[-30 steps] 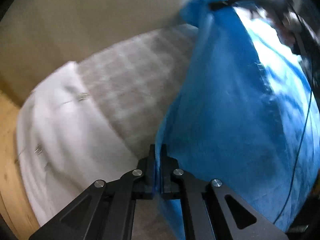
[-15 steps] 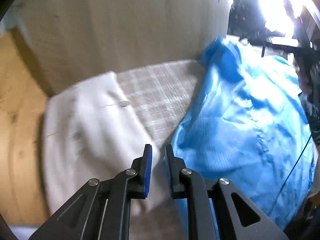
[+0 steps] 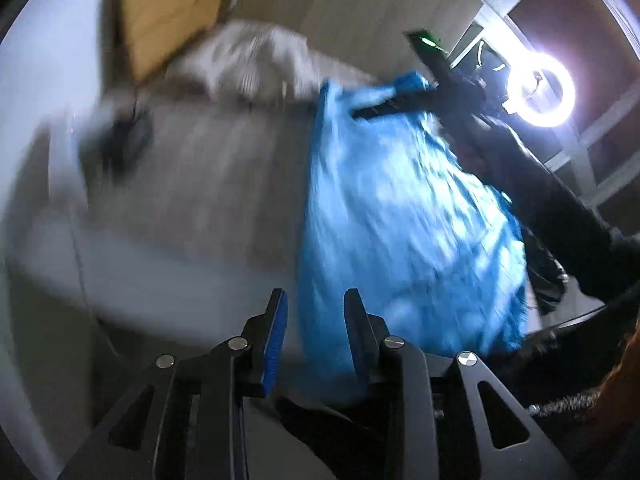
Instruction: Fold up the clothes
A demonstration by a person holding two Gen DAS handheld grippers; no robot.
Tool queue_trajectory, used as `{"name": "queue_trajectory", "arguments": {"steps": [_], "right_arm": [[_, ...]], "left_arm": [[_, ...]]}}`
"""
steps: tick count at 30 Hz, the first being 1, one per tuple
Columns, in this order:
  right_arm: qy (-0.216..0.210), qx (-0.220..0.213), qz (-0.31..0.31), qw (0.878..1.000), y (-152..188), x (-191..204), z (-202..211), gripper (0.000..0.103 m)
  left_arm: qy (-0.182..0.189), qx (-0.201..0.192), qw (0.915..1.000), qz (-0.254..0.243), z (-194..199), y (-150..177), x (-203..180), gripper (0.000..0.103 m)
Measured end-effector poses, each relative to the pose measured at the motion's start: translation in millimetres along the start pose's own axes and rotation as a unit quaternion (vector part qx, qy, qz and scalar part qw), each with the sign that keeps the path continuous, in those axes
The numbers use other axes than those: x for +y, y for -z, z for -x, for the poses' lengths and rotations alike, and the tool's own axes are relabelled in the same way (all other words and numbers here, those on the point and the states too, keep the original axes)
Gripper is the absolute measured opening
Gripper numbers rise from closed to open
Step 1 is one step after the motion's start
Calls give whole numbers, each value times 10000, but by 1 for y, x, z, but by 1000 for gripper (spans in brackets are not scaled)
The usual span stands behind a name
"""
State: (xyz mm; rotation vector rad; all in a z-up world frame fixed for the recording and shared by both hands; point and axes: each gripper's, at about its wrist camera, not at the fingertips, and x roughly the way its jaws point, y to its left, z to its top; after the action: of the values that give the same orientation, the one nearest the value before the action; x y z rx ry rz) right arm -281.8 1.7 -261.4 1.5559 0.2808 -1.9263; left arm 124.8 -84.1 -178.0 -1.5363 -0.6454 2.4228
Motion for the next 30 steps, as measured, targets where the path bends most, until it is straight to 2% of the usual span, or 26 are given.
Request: {"name": "queue_trajectory", "arguments": {"steps": [2,3,6,8,10,12,14,15,18,22,25,30], "right_arm": [[222,285,96,9993,5,7,-19,38],[334,427,144,9984,7,10,-29,38],[1062,658,248,9918,18,4,-32,38],[1136,772,-43,9905,23,-5,-18,38],[921,565,-346,9935,27,-10,21,38],[1029,-81,-522,9933,33,-16,78,38],[1109,-650,-638,9896,38,-20,121,52],[1087,-857,-662,9882,39,-21,135,63],[1123,-827,-731,9875,35,-16,119,63],[1045,-609,-899,9886,25,-3,80,63],[1014,-458,-980,9889,10,8,51,63],[1150,-177,-1000,9882,-35,22,1,63]], "left_arm": [[179,53,9997,179,-10,30,1,36],[159,110,9997,141,-17,38,1,36],[120,293,9995,-18,-36,61,4,37],[300,705,9971,-39,-46,75,8,34],[435,842,9954,-137,-38,88,7,34],[406,865,9952,-200,-25,98,11,37],[344,822,9959,-151,-21,99,17,37],[435,752,9961,-167,-26,94,20,38],[581,566,9960,-378,-58,72,23,38],[613,555,9956,-435,-95,51,34,38],[657,438,9963,-352,-107,47,42,38],[860,413,9951,-278,-116,46,42,38]]}}
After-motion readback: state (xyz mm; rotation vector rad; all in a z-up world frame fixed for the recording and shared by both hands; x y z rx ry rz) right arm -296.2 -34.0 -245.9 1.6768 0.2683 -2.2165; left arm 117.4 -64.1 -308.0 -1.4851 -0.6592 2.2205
